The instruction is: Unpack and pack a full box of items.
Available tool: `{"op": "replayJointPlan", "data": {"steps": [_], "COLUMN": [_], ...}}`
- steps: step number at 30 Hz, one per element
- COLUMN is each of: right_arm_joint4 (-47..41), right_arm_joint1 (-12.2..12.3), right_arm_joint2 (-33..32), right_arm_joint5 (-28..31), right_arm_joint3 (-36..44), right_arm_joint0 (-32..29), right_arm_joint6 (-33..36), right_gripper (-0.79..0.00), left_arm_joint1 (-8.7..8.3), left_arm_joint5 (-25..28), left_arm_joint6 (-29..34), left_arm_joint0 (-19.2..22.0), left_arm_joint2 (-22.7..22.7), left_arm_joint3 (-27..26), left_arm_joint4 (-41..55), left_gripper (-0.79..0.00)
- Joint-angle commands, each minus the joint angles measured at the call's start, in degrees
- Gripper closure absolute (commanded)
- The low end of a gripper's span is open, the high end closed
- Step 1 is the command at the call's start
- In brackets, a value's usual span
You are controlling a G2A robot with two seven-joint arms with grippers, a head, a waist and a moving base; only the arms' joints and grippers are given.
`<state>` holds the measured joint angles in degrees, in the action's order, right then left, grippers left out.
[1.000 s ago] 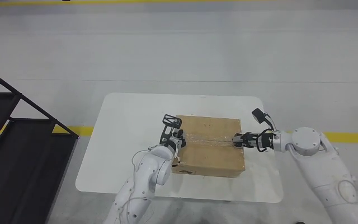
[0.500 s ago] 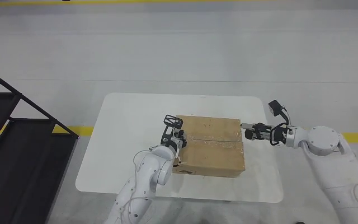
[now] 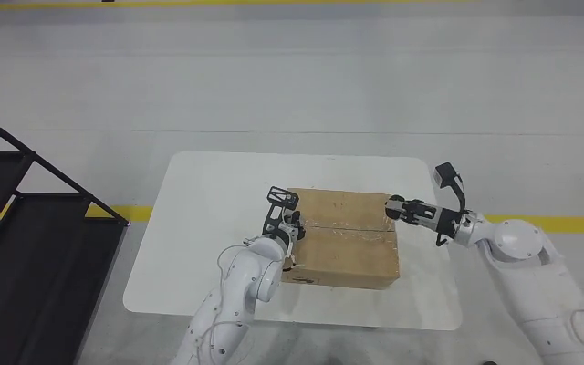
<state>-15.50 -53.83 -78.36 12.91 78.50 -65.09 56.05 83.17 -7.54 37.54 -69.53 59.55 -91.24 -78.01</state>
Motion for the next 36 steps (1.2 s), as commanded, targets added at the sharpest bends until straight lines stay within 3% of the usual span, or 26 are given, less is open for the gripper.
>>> {"op": "replayJointPlan", "data": {"steps": [1, 3, 10, 13, 21, 36], "right_arm_joint4": [0.4, 5.7, 13.6, 16.9, 21.3, 21.1], "right_arm_joint1": [0.0, 0.1, -0.4, -0.9, -2.2, -2.8], "right_arm_joint2": [0.0, 0.4, 2.5, 5.2, 10.2, 10.9], "right_arm_joint5": [0.0, 0.5, 11.6, 13.4, 12.1, 11.1], "right_arm_joint3": [0.1, 1.9, 5.7, 4.8, -0.1, -3.4], "right_arm_joint0": [0.0, -0.6, -4.9, -5.7, -3.2, -1.5], "right_arm_joint6": [-0.4, -2.9, -12.8, -15.7, -18.0, -17.2], "right_gripper": [0.000, 0.000, 0.000, 0.000, 0.000, 0.000], "left_arm_joint1": [0.01, 0.03, 0.08, 0.09, 0.13, 0.15], "left_arm_joint5": [0.1, 0.3, 0.4, 0.4, 0.7, 0.9], "left_arm_joint6": [-0.1, -0.2, -0.2, -0.2, 0.2, 0.2], "left_arm_joint0": [0.0, -0.1, 0.1, 0.1, 0.3, 0.1], "left_arm_joint2": [0.0, 0.0, 0.4, 0.5, 0.7, 1.4], "left_arm_joint3": [0.1, 0.1, 0.3, 0.4, 0.7, 0.6], "left_arm_joint4": [0.0, -0.1, 0.0, -0.2, -0.3, -0.3], "left_gripper": [0.000, 0.000, 0.000, 0.000, 0.000, 0.000]}}
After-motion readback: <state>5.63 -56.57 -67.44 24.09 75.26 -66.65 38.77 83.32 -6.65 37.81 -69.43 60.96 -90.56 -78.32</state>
